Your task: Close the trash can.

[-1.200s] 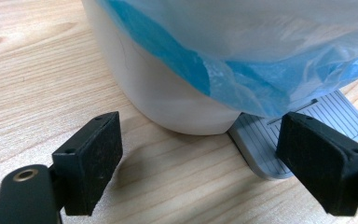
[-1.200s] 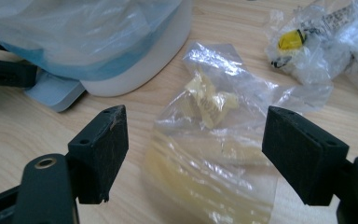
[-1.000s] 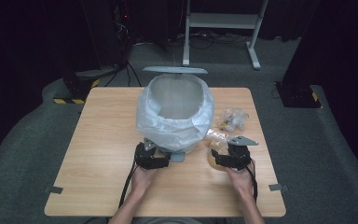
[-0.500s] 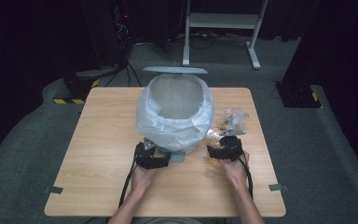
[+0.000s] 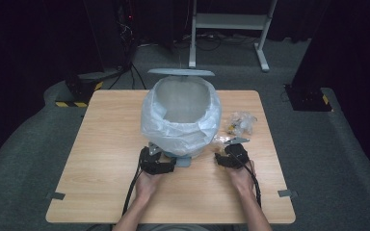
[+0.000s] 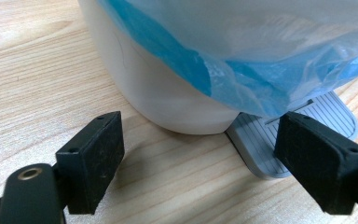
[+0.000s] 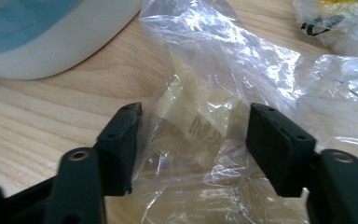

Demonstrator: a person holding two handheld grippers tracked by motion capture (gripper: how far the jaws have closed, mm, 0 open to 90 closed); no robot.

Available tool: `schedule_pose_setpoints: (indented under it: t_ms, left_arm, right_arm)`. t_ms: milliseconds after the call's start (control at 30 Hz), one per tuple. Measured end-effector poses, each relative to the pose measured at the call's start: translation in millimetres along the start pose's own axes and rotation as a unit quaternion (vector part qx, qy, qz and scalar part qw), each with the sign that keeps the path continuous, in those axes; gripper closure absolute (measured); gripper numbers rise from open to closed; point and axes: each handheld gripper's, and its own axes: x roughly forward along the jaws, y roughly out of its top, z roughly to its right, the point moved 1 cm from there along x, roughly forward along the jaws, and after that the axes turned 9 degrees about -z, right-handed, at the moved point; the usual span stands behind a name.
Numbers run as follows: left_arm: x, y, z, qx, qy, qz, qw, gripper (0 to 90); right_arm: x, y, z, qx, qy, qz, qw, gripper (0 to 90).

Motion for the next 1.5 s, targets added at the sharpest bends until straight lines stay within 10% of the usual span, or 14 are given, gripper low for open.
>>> schedule_pose_setpoints:
  t_ms: [533,1500]
  left_arm:
    - [-0.1,0.0,0.2,0.0,0.0,0.0,1.0,16.6]
    - [-0.5,0.0,0.7,0.008,0.008,0.001,0.9999,16.6]
  right_arm:
    - [-10.3,-9.7,7.8,-0.005,0.023,0.012,0.9996,83.9]
    - [-69.3,-38.2,23.4,0.007,0.042,0.045,0.9981,87.3]
